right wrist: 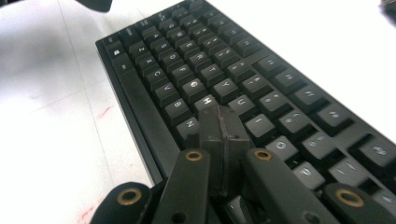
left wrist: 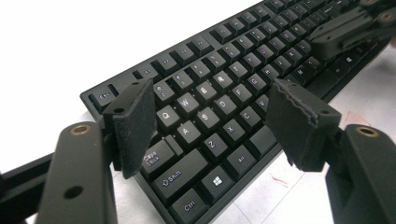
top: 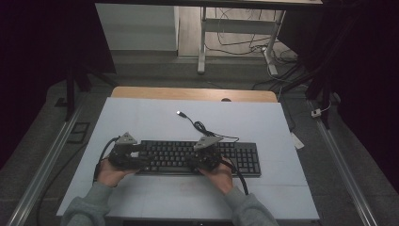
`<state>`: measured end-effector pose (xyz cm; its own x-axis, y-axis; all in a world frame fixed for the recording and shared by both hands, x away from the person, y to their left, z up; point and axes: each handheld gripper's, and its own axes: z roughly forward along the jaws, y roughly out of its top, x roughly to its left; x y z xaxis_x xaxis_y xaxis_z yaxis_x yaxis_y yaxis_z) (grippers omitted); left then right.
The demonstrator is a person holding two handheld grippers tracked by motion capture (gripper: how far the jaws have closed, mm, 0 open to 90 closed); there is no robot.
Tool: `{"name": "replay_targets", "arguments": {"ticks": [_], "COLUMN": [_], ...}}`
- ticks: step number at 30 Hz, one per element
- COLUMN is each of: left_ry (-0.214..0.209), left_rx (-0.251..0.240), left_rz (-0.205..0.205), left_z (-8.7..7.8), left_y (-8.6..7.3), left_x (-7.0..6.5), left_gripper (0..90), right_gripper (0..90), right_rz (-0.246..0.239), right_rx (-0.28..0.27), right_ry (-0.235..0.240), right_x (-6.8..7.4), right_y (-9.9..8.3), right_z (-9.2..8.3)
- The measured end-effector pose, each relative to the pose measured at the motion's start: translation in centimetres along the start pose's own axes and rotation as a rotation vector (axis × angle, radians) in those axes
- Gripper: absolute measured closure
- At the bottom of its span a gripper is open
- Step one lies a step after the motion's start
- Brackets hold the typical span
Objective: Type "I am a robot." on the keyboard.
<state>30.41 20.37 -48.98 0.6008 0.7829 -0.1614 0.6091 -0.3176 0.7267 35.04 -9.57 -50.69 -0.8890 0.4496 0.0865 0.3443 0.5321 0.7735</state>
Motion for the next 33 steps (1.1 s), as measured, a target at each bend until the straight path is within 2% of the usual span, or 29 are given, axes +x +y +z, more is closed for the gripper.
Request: {"name": "replay_targets", "arguments": {"ticks": [12,15,23,33], "left_ry": [0.000,0.000,0.000,-0.001], "left_rx": [0.002,0.002,0.001,-0.002], "left_rz": [0.010,0.010,0.007,0.010], "left_z": [0.0,0.0,0.0,-0.1], "left_y": [0.0,0.0,0.0,0.0], "left_x": [-0.1,-0.1,-0.1,-0.1], "left_gripper": [33.2,33.3,33.2,33.2], "right_gripper": [89.3,79.5,60.3,54.1], "right_rz": [0.029,0.039,0.050,0.078], "right_rx": [-0.030,-0.033,-0.056,-0.083], "right_ry": [-0.031,-0.049,-0.089,-0.138], "right_x": [-1.1,-1.5,-2.1,-3.1], "right_y": [-1.7,-2.2,-3.3,-4.7], "right_z": [-3.3,-4.3,-6.2,-8.6]}}
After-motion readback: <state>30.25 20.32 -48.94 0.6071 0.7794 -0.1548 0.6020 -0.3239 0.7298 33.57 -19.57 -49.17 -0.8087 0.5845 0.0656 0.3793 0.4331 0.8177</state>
